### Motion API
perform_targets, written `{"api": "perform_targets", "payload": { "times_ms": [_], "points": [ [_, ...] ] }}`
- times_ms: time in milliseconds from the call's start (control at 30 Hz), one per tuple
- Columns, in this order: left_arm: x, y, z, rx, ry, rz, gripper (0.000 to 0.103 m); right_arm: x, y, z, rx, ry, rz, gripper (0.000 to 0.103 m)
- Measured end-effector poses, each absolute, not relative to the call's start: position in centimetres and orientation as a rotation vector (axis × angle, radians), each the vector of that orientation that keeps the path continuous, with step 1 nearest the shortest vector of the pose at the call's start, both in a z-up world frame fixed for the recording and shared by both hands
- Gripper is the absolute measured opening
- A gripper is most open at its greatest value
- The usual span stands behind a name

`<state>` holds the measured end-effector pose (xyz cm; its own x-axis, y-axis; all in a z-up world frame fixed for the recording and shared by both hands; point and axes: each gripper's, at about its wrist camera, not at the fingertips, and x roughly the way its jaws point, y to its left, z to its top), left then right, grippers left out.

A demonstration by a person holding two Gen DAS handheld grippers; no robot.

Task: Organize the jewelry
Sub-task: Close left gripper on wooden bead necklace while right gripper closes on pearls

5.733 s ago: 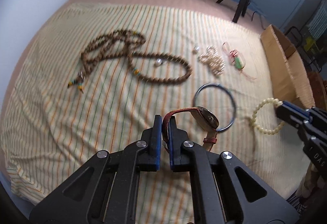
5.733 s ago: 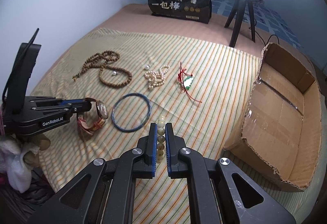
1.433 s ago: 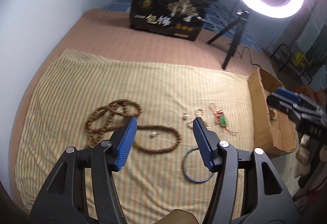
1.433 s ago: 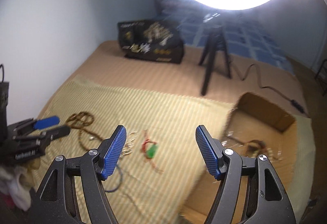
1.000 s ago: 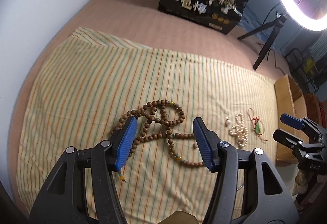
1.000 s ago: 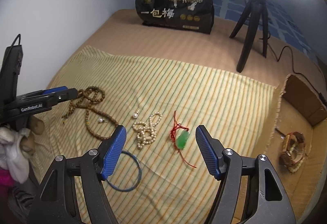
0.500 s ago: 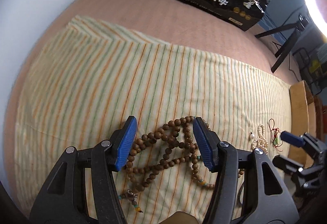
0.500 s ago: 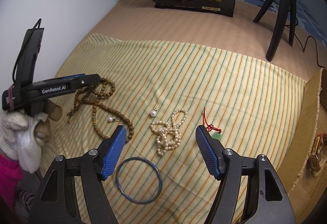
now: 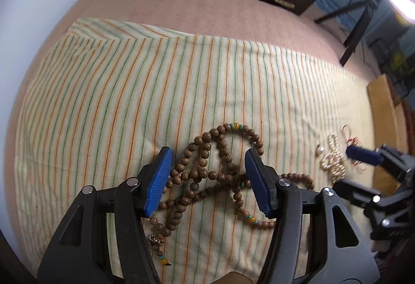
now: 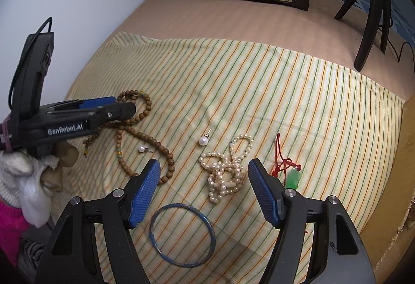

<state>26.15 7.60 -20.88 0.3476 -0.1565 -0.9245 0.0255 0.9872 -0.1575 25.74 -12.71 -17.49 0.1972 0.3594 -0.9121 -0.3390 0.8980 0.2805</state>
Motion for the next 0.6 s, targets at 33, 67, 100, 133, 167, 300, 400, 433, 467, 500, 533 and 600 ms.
{"api": "perform_targets", "payload": {
  "times_ms": [33,67,100,133,167,300,400,433,467,500,533,600],
  "points": [
    [26.1,7.3,-20.9,-0.104,1.209,-0.114,0.059,25.8,-12.6,-17.7,0.018,1.284,0.487,0.070],
    [26.1,7.0,-20.9,-0.080,1.209,-0.107,0.059,25.8,-12.4,-17.9,0.018,1.286,0.486,0.070],
    [26.1,6.8,-21.0,-0.063,1.210,-0.101,0.059,25.8,-12.3,-18.0,0.015,1.288,0.486,0.070],
    [26.1,6.7,-21.0,-0.053,1.208,-0.095,0.059,25.9,-12.3,-18.1,0.012,1.289,0.487,0.069],
    [26.1,6.6,-21.0,-0.048,1.206,-0.092,0.058,26.0,-12.2,-18.3,0.007,1.292,0.487,0.068],
    [26.3,5.6,-21.3,0.013,1.190,-0.072,0.049,26.2,-11.8,-19.0,-0.014,1.307,0.492,0.065],
    [26.2,5.7,-21.3,0.025,1.179,-0.059,0.039,26.5,-11.2,-19.6,-0.044,1.316,0.486,0.063],
    [26.2,5.8,-21.2,0.027,1.175,-0.053,0.037,26.4,-10.9,-19.8,-0.056,1.316,0.482,0.061],
    [26.3,5.8,-21.2,0.027,1.173,-0.049,0.032,26.3,-10.7,-19.9,-0.070,1.316,0.477,0.060],
    [26.3,6.0,-21.3,0.024,1.173,-0.045,0.027,26.2,-10.3,-20.0,-0.094,1.315,0.472,0.058],
    [26.3,6.1,-21.2,0.020,1.172,-0.041,0.025,26.0,-10.0,-20.1,-0.124,1.311,0.463,0.052],
    [26.0,6.8,-21.0,0.012,1.169,-0.041,0.018,25.6,-9.3,-20.2,-0.197,1.298,0.440,0.044]
  ]
}}
